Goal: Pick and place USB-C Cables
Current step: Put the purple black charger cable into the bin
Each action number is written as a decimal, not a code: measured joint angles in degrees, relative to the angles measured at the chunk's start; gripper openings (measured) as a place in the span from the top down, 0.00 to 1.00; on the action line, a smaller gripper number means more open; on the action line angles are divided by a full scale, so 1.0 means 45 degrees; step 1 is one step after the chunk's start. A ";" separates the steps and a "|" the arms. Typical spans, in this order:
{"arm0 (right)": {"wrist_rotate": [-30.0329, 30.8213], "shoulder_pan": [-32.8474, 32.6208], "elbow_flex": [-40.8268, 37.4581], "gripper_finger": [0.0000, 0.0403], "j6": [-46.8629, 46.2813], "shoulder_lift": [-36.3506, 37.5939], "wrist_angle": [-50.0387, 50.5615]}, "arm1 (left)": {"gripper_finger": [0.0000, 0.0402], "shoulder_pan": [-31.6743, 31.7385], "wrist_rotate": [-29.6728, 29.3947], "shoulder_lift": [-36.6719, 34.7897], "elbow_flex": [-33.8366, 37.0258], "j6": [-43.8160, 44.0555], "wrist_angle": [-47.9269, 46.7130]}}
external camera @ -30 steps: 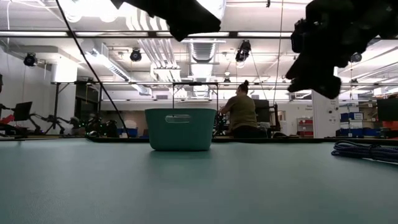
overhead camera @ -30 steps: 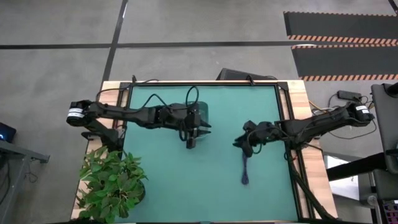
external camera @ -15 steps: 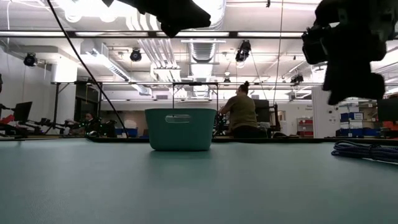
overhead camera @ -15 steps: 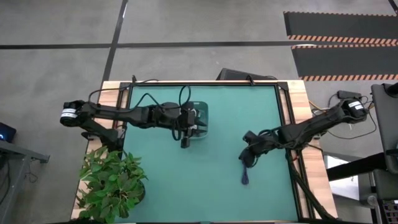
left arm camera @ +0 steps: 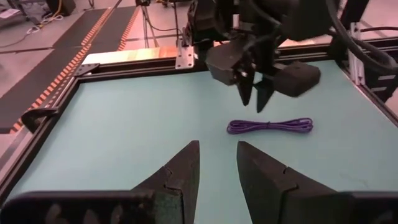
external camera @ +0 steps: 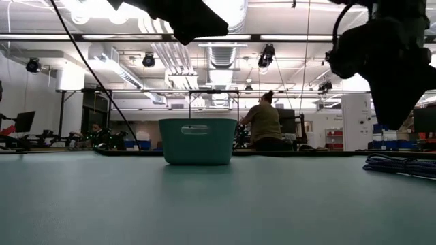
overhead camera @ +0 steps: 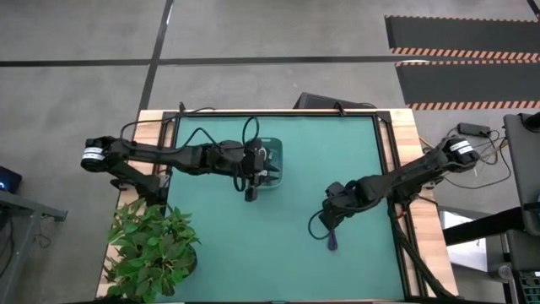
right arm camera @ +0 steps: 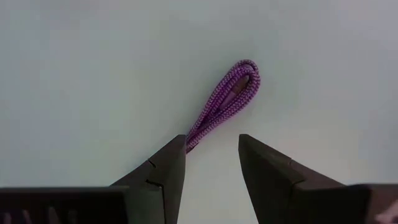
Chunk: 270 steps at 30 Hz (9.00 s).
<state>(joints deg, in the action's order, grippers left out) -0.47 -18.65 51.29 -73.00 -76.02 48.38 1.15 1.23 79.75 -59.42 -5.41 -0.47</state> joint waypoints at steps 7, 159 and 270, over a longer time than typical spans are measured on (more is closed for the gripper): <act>-0.0324 -0.0377 0.1213 0.66 -0.0320 -0.1637 0.0228 | 0.77 0.0005 -0.0473 0.0000 0.0010 -0.0005 0.0007; 0.1287 0.2195 -0.8020 0.93 1.9227 0.4132 -2.3938 | 0.77 -0.0573 -0.0707 0.0019 0.1053 0.2166 0.6210; 0.4123 0.2263 -0.8209 0.65 1.8123 0.8637 -1.9376 | 0.96 -0.0913 -0.5769 0.4924 -0.1986 0.6135 0.2788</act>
<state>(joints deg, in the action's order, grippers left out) 18.08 -8.47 14.35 8.55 -37.16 -38.81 -2.96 -24.73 101.90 -68.36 22.20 12.07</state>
